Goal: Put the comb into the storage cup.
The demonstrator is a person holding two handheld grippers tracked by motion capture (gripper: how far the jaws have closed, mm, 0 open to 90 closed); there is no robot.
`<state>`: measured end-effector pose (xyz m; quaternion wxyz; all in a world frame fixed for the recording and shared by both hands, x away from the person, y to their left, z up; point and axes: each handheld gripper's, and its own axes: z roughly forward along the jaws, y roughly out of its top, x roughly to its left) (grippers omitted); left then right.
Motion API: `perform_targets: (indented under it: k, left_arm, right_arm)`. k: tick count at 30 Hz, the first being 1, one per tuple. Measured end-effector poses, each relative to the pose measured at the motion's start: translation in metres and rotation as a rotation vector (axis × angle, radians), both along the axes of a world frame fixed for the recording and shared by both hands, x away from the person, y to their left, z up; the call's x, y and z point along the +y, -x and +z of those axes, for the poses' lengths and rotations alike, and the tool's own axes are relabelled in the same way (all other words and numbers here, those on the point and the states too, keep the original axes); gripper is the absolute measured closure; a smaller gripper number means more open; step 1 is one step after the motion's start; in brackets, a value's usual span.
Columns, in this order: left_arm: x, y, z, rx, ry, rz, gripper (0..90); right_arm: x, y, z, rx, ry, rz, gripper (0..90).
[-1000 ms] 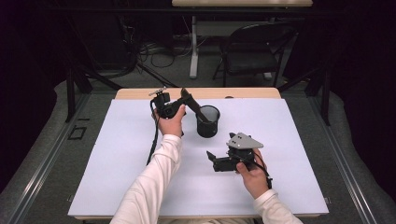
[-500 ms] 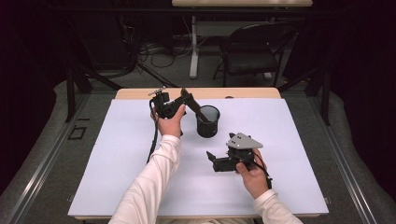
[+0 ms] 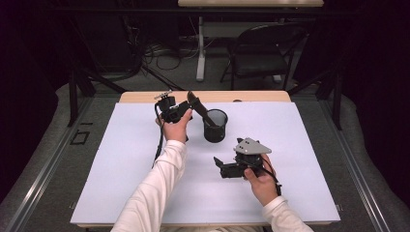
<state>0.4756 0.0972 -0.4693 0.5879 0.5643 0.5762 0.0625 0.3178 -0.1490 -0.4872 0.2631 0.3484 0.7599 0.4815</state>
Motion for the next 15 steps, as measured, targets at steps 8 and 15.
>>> perform_targets:
  k: [8, 15]
  left_arm:
    - [0.0006, 0.0013, 0.0006, 0.006, 0.007, -0.007, 37.1]
    - [0.0005, 0.0024, 0.0021, 0.0, 0.01, -0.009, 37.0]
  right_arm:
    - [0.0001, 0.0004, -0.0001, 0.003, 0.003, 0.0, 0.0]
    - [0.0, 0.0007, 0.0001, 0.002, 0.006, 0.0, 0.0]
